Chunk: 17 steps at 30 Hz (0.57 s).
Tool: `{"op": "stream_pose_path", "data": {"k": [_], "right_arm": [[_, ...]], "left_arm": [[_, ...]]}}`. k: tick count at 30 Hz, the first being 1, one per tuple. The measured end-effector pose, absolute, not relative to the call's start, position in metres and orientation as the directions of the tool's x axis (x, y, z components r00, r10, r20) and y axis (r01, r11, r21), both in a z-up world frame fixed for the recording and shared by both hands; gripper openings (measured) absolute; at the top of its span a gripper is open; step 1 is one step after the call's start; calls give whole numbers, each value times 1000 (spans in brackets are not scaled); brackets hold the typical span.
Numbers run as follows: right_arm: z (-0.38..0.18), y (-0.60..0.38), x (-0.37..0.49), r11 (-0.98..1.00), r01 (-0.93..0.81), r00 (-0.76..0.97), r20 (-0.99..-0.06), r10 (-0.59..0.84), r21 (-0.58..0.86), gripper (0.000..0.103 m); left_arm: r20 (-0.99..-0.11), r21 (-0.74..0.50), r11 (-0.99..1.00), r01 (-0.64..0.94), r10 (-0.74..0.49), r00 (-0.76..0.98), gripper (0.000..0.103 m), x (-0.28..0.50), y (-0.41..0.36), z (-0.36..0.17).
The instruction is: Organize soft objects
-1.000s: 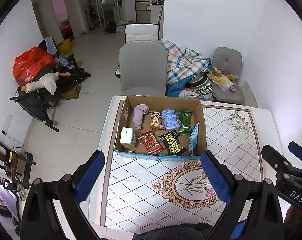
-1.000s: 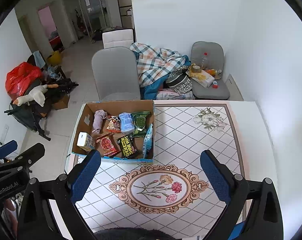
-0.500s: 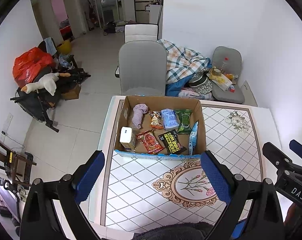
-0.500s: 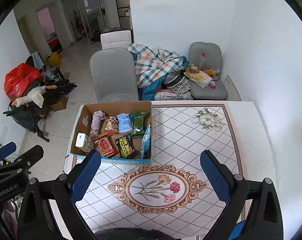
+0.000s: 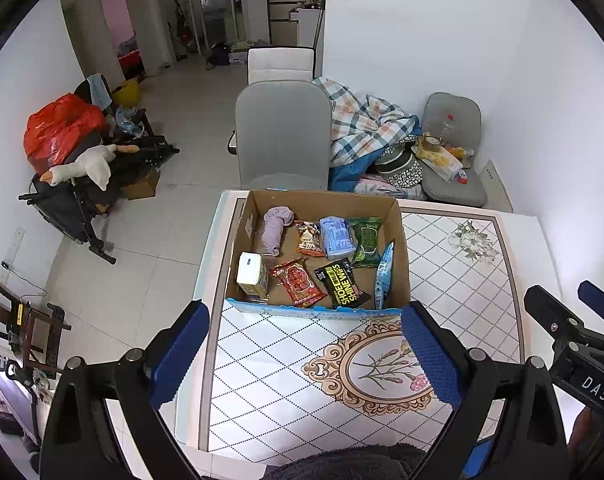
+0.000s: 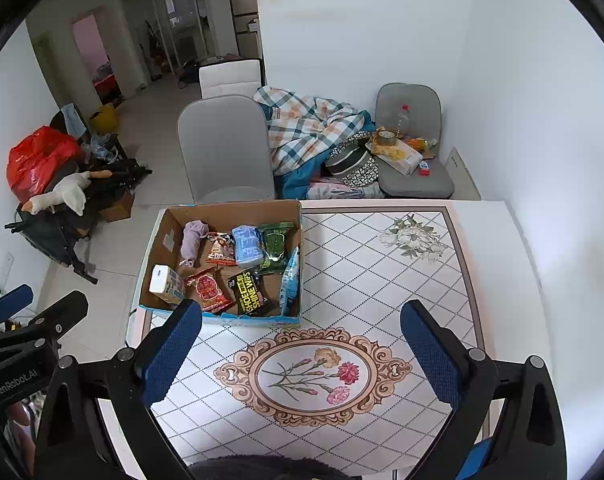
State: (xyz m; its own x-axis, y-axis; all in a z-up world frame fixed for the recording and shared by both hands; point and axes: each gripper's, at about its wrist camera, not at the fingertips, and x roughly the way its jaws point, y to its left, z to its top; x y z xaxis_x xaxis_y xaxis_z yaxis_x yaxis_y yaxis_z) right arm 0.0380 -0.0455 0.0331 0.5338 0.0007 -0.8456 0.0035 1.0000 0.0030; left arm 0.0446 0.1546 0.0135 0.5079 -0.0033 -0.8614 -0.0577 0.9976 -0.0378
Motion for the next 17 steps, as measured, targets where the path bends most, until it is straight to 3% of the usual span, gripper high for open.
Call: {"op": "stream_pose_path", "data": {"k": [17], "right_arm": [[33,-46,37,1000,6,536,-844,-4,-1,101]], "left_arm": [[-861,-39,998,-56,-5,509,98,45,155,15]]}}
